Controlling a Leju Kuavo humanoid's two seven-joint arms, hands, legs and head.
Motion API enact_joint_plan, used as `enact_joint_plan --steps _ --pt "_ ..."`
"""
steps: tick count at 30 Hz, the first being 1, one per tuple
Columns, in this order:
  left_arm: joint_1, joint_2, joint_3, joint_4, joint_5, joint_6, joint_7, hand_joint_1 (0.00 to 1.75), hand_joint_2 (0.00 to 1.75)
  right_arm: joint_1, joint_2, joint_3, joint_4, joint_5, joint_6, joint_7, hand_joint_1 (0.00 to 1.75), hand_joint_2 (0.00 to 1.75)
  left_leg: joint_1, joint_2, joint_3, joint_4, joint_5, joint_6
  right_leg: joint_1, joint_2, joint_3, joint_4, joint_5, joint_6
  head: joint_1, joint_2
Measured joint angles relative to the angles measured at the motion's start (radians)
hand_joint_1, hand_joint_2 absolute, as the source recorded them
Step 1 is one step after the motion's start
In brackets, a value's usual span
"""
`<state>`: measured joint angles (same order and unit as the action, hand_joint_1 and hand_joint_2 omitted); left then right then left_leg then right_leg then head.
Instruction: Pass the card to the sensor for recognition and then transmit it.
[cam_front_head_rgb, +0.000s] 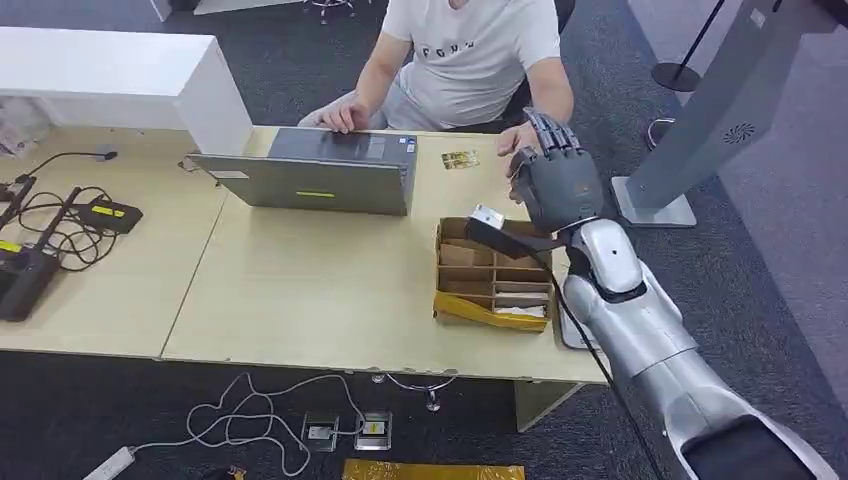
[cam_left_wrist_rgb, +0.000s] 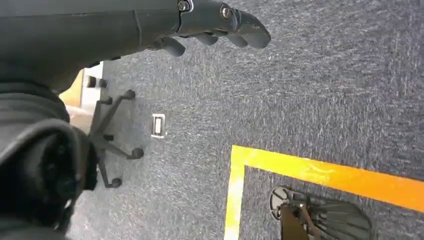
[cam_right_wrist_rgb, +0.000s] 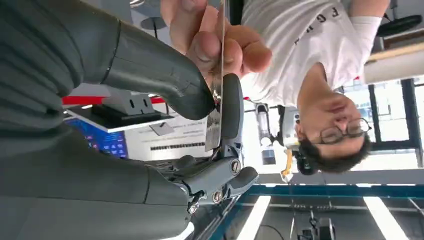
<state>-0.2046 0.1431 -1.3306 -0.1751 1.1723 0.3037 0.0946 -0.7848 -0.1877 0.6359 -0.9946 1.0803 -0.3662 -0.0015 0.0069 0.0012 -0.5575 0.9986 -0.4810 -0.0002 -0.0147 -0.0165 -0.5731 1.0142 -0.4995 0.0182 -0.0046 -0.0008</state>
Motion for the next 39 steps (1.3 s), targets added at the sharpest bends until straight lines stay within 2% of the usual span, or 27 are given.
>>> enact_joint_plan --steps 6,7,8,23,31,39 --pt "-0.004 0.000 -0.011 0.000 -0.010 -0.010 0.007 0.00 0.00 -0.012 0.006 0.000 0.063 0.003 0.002 0.009 1.75 1.75 0.000 0.000 0.000 0.000 0.000 0.000 0.000 0.000 0.000 0.000 0.000 0.000 0.000 0.000" --pt "-0.005 0.000 -0.013 0.000 -0.011 -0.011 0.008 0.00 0.00 -0.012 0.007 -0.001 0.073 0.003 0.001 0.009 0.65 1.75 0.000 0.000 0.000 0.000 0.000 0.000 0.000 0.000 0.000 0.000 0.000 0.000 0.000 0.000" --pt "-0.005 0.000 -0.014 0.000 -0.013 -0.012 0.008 0.00 0.00 -0.011 0.007 -0.001 0.078 0.002 0.001 0.009 0.00 1.75 0.000 0.000 0.000 0.000 0.000 0.000 0.000 0.000 0.000 0.000 0.000 0.000 0.000 0.000" --pt "-0.007 0.001 -0.030 0.000 -0.016 -0.020 0.010 0.00 0.00 -0.012 0.007 -0.002 0.131 0.005 -0.045 0.019 0.00 1.75 0.000 0.000 0.000 0.000 0.000 0.000 0.000 0.001 0.000 0.000 0.000 0.000 0.000 0.000" --pt "-0.014 0.000 -0.031 0.000 -0.015 -0.021 0.016 0.00 0.00 -0.016 0.006 -0.019 0.151 0.021 -0.114 0.010 0.00 1.75 0.000 0.000 0.000 0.000 0.000 0.000 0.000 0.001 0.000 0.000 0.000 0.000 0.000 0.000" --pt "-0.014 0.002 -0.031 0.000 -0.013 -0.032 0.019 0.00 0.00 -0.101 -0.053 -0.066 0.176 0.090 -0.133 0.026 0.00 1.75 0.000 0.000 0.001 0.001 0.000 0.000 0.000 0.000 0.000 0.000 0.000 0.000 0.000 0.000"
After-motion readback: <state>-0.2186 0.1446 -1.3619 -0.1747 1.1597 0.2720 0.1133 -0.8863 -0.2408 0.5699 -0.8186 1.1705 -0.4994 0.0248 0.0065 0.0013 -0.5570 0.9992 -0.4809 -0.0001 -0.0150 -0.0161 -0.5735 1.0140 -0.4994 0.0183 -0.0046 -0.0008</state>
